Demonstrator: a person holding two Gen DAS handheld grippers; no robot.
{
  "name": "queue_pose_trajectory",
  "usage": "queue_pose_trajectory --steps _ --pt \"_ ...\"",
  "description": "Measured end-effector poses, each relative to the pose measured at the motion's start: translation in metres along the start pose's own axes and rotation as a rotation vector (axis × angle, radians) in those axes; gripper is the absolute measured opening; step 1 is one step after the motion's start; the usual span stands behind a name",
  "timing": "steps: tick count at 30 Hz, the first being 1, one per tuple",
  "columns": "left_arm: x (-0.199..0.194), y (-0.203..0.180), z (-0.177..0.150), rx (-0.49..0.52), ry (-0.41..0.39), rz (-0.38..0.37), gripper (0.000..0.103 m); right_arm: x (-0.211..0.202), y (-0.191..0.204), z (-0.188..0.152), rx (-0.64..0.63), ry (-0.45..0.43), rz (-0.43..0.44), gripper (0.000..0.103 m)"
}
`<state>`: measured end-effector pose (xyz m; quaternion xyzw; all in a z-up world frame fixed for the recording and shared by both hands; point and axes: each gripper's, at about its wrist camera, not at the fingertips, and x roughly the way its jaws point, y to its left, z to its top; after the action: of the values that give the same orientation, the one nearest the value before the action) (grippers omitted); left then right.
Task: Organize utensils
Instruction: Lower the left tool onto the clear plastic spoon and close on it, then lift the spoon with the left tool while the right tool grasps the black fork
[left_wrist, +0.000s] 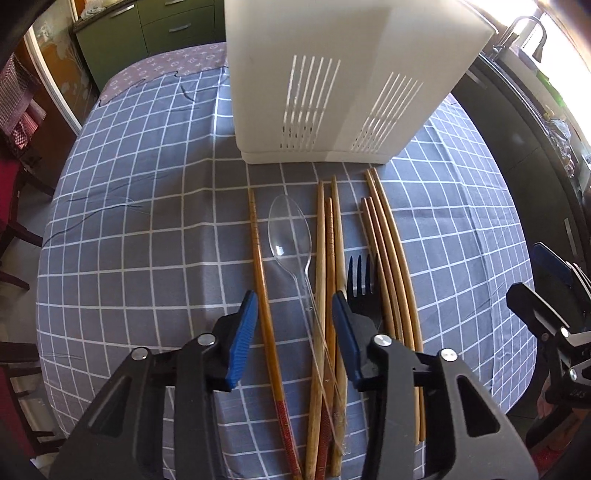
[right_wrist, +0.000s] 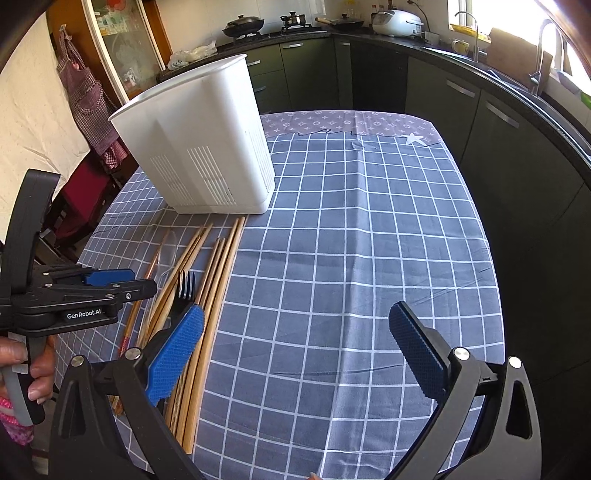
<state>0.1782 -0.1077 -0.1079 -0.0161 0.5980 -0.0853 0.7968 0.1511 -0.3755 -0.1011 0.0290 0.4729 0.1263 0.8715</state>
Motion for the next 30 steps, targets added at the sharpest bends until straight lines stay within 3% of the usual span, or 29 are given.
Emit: queue_pose_trajectory --steps 1,6,9,21,25,30 --pt "0.002 -0.002 0.001 -0.002 0.005 -0.001 0.026 0.001 -0.001 0.000 0.002 -0.001 0.002 0.099" --pt "0.012 -0.007 0.009 -0.015 0.011 0.019 0.021 0.001 -0.004 -0.001 0.009 -0.003 0.015 0.099" --pt "0.017 -0.011 0.015 -0.018 0.017 0.020 0.012 0.000 -0.005 -0.002 0.007 -0.006 0.017 0.099" --pt "0.020 -0.003 0.014 -0.029 0.009 -0.031 0.009 -0.003 0.001 -0.004 0.021 0.028 0.063 0.099" --pt "-0.007 0.008 0.003 -0.021 -0.071 -0.053 0.009 -0.005 0.016 -0.002 0.000 0.051 0.088 0.099" --pt "-0.060 0.023 -0.006 -0.031 -0.246 -0.023 0.009 0.001 0.053 0.003 -0.079 0.090 0.066 0.094"
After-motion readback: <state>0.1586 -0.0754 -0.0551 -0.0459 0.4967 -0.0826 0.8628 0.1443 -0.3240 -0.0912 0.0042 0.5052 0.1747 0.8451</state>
